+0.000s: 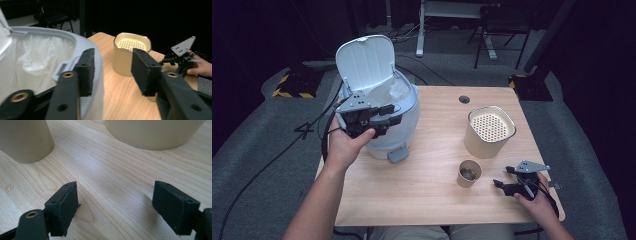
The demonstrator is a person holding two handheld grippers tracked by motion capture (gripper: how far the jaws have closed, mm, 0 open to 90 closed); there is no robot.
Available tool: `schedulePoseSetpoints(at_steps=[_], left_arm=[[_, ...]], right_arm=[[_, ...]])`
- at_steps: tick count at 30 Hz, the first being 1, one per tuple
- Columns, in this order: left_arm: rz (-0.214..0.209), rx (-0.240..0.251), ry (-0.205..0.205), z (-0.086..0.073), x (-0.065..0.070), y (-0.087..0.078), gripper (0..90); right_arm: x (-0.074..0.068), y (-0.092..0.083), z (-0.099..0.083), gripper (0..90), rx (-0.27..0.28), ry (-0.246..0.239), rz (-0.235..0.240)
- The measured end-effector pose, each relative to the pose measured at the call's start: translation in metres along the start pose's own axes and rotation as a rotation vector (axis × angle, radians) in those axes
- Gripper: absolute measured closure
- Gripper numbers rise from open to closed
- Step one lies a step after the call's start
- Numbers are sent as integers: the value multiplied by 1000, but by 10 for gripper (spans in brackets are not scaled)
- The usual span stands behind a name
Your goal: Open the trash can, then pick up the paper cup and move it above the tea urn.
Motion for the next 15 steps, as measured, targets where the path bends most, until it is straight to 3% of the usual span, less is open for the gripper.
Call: schedulePoseSetpoints(at_steps=[6,15], left_arm=[[-11,-21,46,-19,22,-3,404],[-5,-41,39,-67,33,-2,338]], right_arm=[[0,0,0,211,-1,-2,-4],[0,-1,-1,196,-10,12,-25]])
Point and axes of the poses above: each handheld gripper's, and its own axes: y roughly forward along the jaws, z roughly out of its top, x roughly to its right, the point moved 10 cm from there along y, roughly forward along the jaws, and after that the axes turned 8 degrees about x, right-handed, at the moved point
